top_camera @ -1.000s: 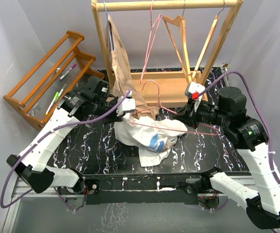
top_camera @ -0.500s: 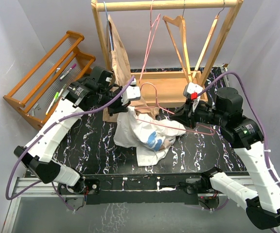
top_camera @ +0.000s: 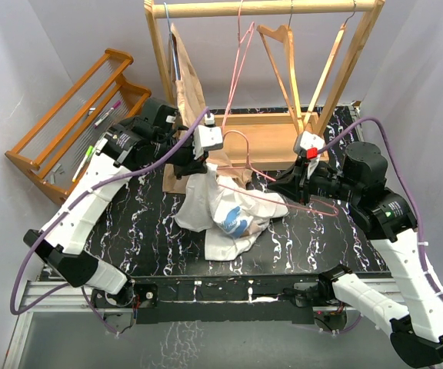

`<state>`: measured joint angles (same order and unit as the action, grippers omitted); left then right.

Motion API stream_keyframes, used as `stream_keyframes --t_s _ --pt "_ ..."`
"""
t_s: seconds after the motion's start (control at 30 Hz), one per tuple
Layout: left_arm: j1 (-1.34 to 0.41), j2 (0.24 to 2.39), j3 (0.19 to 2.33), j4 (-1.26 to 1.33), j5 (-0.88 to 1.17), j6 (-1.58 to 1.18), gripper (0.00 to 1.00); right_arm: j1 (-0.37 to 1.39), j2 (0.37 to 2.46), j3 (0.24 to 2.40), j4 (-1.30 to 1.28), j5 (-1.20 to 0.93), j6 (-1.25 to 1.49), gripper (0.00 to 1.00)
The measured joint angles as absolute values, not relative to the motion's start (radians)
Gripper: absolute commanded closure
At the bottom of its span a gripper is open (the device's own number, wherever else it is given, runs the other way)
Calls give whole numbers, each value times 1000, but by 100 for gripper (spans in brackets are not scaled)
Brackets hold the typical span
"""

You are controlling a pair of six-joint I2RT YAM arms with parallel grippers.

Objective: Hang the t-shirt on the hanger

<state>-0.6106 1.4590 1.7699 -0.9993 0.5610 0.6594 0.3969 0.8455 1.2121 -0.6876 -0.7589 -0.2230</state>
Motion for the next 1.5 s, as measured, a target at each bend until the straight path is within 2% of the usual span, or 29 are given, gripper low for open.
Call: stream_keyframes --t_s 0.33,0.6,1.03,1.5 --pt "-611 1525 1843 -977 623 612 100 391 842 1212 -668 -749 -192 92" --pt "-612 1543 1927 -993 585 606 100 393 822 1214 -719 -794 -201 92" --pt "-612 1354 1716 -1004 545 576 100 393 1037 1321 -1022 -918 -455 92" --pt "-612 1229 1586 -1010 548 580 100 392 1129 1332 -998 -1040 -538 92"
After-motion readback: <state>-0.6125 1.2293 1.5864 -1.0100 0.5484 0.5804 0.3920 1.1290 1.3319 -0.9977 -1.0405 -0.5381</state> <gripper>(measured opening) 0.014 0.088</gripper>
